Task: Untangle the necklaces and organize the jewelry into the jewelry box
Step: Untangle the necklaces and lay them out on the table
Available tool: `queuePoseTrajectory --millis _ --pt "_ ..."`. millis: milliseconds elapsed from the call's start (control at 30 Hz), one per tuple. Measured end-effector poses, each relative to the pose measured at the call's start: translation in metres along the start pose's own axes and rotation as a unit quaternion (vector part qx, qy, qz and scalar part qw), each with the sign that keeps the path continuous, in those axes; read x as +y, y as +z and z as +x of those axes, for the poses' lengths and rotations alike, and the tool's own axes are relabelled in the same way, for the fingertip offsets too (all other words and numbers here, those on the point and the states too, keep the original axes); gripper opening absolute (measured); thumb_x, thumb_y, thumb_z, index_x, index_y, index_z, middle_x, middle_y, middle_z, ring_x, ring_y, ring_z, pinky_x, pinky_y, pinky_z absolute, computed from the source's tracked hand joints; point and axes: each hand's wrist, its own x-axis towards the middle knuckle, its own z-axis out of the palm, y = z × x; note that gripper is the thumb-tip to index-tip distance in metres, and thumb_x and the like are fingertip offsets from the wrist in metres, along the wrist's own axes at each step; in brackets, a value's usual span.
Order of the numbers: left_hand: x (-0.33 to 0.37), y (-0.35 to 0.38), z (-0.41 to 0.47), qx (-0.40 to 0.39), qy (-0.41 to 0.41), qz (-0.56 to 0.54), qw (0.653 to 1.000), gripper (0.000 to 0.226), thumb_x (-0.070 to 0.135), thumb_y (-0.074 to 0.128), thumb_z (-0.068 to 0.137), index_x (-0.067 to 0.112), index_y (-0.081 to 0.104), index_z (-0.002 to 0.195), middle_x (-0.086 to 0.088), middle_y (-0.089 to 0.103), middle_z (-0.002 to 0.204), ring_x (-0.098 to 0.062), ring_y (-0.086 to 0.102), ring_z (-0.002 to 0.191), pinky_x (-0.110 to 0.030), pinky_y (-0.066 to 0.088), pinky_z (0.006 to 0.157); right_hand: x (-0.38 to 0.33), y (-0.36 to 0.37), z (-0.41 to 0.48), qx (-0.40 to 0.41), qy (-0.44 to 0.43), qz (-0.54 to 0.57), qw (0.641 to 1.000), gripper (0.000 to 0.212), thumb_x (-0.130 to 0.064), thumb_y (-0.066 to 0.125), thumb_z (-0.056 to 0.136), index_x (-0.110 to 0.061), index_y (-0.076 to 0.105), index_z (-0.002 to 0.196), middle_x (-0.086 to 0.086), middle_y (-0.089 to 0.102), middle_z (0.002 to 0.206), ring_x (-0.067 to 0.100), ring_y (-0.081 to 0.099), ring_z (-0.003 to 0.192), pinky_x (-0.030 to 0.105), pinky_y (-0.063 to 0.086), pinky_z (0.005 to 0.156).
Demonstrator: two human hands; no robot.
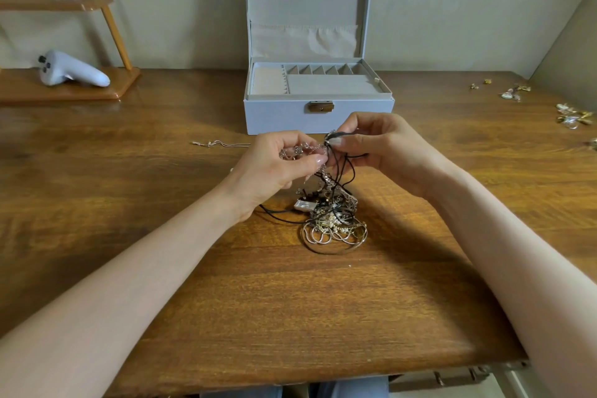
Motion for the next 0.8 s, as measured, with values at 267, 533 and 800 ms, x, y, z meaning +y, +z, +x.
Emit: queuePoseTrajectory --millis 267,533,800 --pt "0.001 0.000 0.000 0.013 -0.013 -0.008 1.000 0.005 0.016 0.063 0.087 0.020 0.064 0.083 0.011 0.055 0.057 0.001 0.046 0.052 -0.016 0.031 0.047 -0.002 0.000 -0.003 -0.047 0.025 -0.030 0.998 0.023 -0.010 0.071 0.073 -0.009 0.058 0.091 0.015 0.068 0.087 0.027 0.064 0.079 0.037 0.051 0.075" --pt "0.002 0.000 0.000 0.027 -0.016 -0.010 0.999 0.007 0.019 0.064 0.086 0.022 0.064 0.080 0.010 0.056 0.060 -0.003 0.049 0.059 -0.014 0.033 0.047 0.002 0.012 -0.001 -0.060 0.011 -0.047 0.997 0.041 0.009 0.070 0.072 -0.009 0.048 0.101 0.033 0.061 0.098 0.030 0.058 0.085 0.032 0.047 0.076" --pt "0.003 0.000 0.000 0.015 -0.016 -0.023 1.000 0.010 0.017 0.059 0.090 0.018 0.063 0.080 0.005 0.053 0.058 0.001 0.043 0.047 -0.011 0.031 0.043 -0.001 0.008 -0.001 -0.036 0.013 -0.059 0.998 0.038 0.014 0.063 0.077 -0.011 0.051 0.103 0.025 0.061 0.094 0.027 0.057 0.084 0.035 0.043 0.081"
